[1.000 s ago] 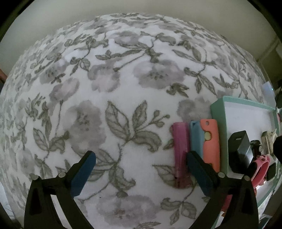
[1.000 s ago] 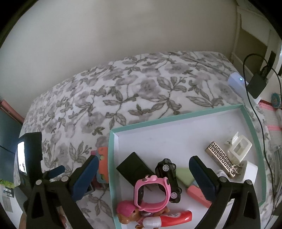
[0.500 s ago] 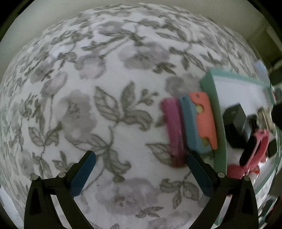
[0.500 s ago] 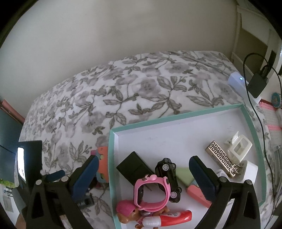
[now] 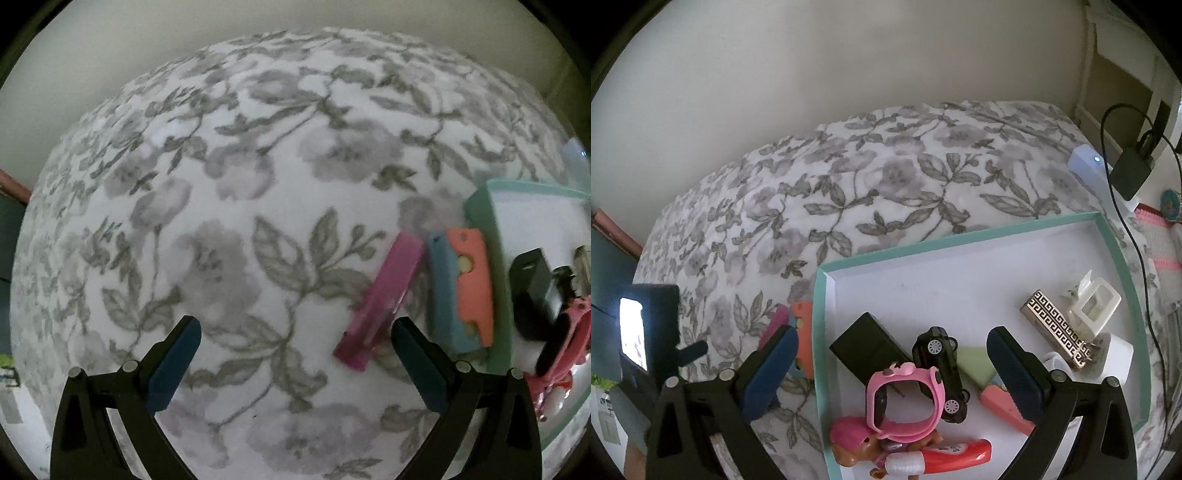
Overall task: Organize rigid objects
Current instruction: 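Grasp the magenta tube with the left gripper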
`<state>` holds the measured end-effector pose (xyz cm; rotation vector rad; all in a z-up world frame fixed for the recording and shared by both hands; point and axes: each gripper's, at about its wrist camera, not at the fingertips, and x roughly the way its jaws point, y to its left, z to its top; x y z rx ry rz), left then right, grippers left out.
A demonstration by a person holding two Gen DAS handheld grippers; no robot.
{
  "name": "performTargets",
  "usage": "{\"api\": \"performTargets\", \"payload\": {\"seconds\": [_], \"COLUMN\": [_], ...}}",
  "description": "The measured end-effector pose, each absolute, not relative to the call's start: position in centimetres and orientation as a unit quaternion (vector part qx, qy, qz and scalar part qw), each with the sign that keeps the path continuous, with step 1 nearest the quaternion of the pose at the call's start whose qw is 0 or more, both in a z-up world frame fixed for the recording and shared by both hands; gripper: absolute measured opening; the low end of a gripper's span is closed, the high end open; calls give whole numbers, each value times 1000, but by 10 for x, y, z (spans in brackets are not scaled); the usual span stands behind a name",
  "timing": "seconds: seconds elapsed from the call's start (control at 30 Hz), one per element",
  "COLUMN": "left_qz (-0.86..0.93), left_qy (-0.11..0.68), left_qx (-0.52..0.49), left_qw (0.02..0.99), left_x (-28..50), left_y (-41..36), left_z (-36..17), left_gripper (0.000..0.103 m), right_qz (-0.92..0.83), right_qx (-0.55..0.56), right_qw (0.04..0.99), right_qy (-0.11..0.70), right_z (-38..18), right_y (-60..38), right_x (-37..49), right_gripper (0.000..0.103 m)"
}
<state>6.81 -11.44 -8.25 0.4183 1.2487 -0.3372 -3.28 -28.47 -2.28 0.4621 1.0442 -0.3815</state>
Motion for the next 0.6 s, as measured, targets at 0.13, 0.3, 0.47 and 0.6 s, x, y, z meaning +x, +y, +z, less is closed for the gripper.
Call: {"api": "performTargets", "payload": {"seconds": [0.13,0.3,0.47,0.6], "left_qz": [-185,-219,-240,-244], "left_qy": [564,557,554,559], "left_qx": [221,211,216,206], "left_qw": [774,773,768,766], "left_x": [63,59,51,44], "left_y": [-131,-144,-159,-162], "left_z": [-86,-83,-75,-71], "left_gripper": [87,56,32,23], "right_qz": [-179,-180,-174,-162], "right_qx": [215,213,209,213], "right_qw": [823,821,824,827], "right_qy": [494,498,497,494], "right_z": [-25,-26,-25,-25], "right_y": [-284,-284,-280,-277], "right_x": [-32,-32,-30,-28], "right_gripper": [103,103,103,103]}}
